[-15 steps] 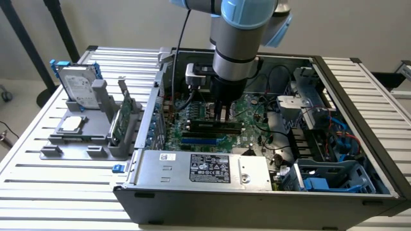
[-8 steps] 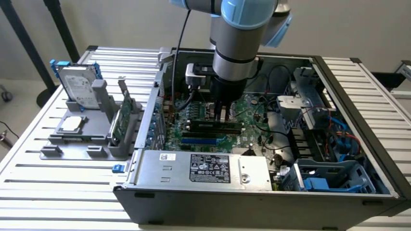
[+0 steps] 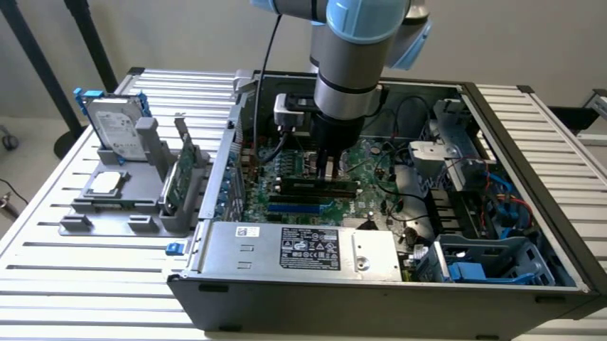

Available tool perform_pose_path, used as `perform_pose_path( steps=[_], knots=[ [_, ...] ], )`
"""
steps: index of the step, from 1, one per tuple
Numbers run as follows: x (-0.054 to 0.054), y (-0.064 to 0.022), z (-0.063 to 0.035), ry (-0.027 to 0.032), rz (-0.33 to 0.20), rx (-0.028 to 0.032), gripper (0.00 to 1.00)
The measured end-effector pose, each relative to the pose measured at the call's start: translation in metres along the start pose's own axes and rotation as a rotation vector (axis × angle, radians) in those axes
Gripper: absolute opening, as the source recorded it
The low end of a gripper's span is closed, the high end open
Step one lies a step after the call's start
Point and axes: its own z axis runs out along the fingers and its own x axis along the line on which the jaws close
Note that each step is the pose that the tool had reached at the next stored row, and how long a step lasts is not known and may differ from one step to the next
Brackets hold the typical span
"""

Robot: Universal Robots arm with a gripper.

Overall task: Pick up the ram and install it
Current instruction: 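Insert the ram into the slot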

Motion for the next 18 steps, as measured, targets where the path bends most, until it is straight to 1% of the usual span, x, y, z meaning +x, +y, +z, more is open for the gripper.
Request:
perform_pose_path(
  steps=[10,18],
  knots=[
    [0.0001,0.0003,0.0014,-0.0004,0.002,0.0051,0.14],
    [0.0003,0.0023,0.0017,-0.0005,0.004,0.0056,0.14]
  ],
)
